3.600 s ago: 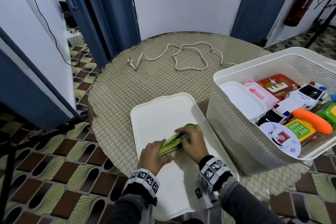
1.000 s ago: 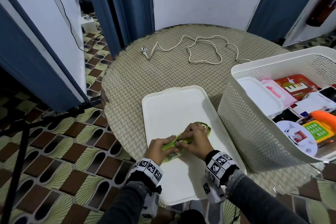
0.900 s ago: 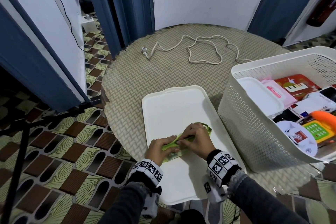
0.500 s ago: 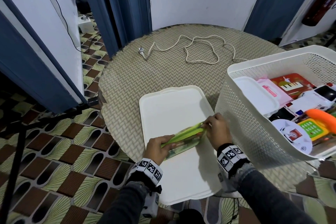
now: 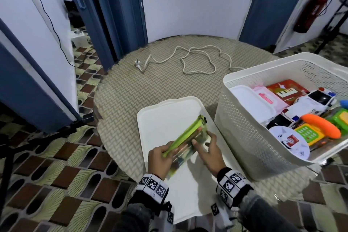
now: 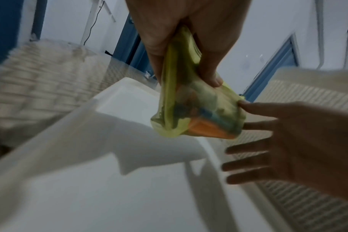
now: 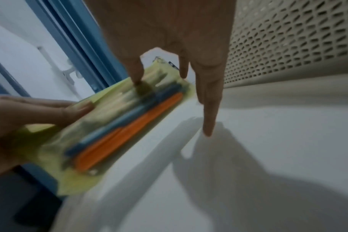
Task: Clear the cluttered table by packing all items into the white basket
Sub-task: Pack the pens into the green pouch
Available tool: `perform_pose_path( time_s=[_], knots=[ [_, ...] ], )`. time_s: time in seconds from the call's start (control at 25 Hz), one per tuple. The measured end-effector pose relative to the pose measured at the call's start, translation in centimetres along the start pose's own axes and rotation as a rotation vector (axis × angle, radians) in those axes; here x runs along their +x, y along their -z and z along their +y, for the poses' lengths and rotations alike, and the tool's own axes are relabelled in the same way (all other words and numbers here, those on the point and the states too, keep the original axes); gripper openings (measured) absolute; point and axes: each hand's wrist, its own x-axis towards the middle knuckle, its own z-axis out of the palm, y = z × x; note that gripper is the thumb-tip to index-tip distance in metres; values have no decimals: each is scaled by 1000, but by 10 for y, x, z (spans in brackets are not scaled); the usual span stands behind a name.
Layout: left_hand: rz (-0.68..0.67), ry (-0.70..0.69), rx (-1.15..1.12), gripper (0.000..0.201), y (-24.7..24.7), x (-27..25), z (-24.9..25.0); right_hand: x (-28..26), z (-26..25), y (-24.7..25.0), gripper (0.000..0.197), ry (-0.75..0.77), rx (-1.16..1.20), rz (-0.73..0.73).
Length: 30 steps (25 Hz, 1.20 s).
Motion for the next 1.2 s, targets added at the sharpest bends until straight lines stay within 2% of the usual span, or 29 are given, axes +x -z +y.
perform_pose_path(
  time_s=[0.08, 0.12, 0.24, 0.36, 0.44, 0.56, 0.64, 0.72, 0.84, 0.92, 0.96, 1.08, 1.2],
  knots=[
    [-85, -49, -97, 28, -1, -3, 27, -10, -20, -2, 79, -54, 328, -158],
    [-158, -72, -153, 29, 1, -5, 41, -10, -28, 0, 83, -51, 430, -164],
    [-269, -88, -348, 24, 13, -7, 79, -8, -51, 17, 90, 67, 473, -99],
    [-202, -193, -356, 22, 20, 2, 110, -13, -78, 31, 89, 170, 506, -51],
    [-226, -228, -400, 20, 16, 9, 134, -20, -102, 41, 79, 208, 559, -66],
    [-406, -155, -499, 46, 6, 22, 171, -27, -133, 63, 53, 261, 488, -41],
    [-430, -158, -523, 65, -2, 34, 189, -31, -145, 82, 52, 309, 402, 1],
    [-414, -177, -577, 79, -16, 42, 206, -38, -152, 105, 59, 377, 347, 0],
    [-352, -187, -660, 82, -49, 47, 234, -43, -152, 139, 80, 455, 310, -66],
    [-307, -195, -670, 78, -77, 45, 254, -39, -150, 160, 101, 516, 174, -23],
    [-293, -196, -671, 78, -88, 43, 262, -36, -151, 169, 101, 550, 124, 44],
    [-314, -259, -593, 84, -124, 48, 292, -26, -155, 221, 61, 643, 253, 247],
    [-303, -308, -394, 93, -154, 66, 321, -13, -155, 285, 37, 673, 414, 233]
  ],
)
